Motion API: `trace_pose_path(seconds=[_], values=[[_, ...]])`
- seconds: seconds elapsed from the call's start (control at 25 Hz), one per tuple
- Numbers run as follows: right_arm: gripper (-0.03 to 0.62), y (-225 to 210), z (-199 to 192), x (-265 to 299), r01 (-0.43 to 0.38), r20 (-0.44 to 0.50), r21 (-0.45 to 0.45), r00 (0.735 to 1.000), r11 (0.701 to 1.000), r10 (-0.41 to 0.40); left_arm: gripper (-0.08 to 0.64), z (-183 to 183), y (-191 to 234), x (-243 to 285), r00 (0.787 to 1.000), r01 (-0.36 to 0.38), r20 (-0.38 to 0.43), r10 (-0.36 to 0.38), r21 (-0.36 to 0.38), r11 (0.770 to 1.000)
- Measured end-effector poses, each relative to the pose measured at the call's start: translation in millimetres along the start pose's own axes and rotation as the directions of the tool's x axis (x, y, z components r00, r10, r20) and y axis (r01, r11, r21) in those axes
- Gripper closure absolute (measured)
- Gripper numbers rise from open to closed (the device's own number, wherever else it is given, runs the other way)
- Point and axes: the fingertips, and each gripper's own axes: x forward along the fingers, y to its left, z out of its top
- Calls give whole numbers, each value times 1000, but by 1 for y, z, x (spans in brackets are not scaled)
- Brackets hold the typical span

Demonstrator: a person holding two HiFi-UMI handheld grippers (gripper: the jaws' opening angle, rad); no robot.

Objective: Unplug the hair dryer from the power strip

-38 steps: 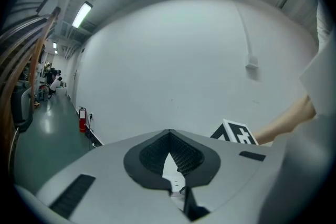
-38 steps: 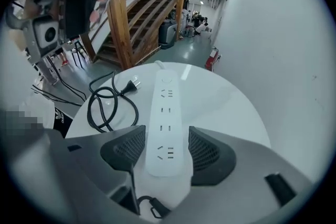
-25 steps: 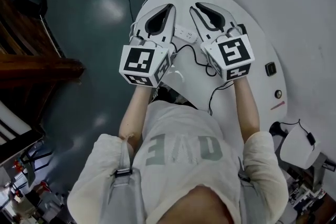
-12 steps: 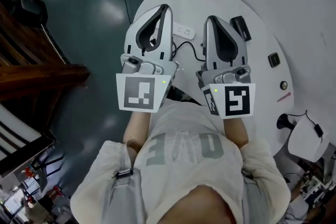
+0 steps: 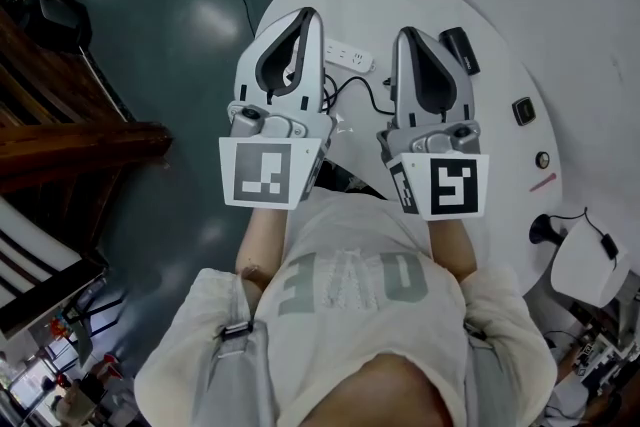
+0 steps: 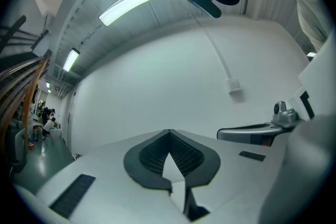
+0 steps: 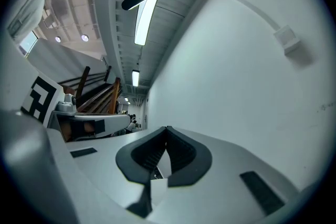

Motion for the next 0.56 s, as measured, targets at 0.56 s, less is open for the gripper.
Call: trace_pose_path(seconds=[0.56], values=[[574, 5, -9, 7, -35, -34, -47, 999, 998, 34, 548, -3, 25, -2, 999, -46, -16, 46, 3, 999]])
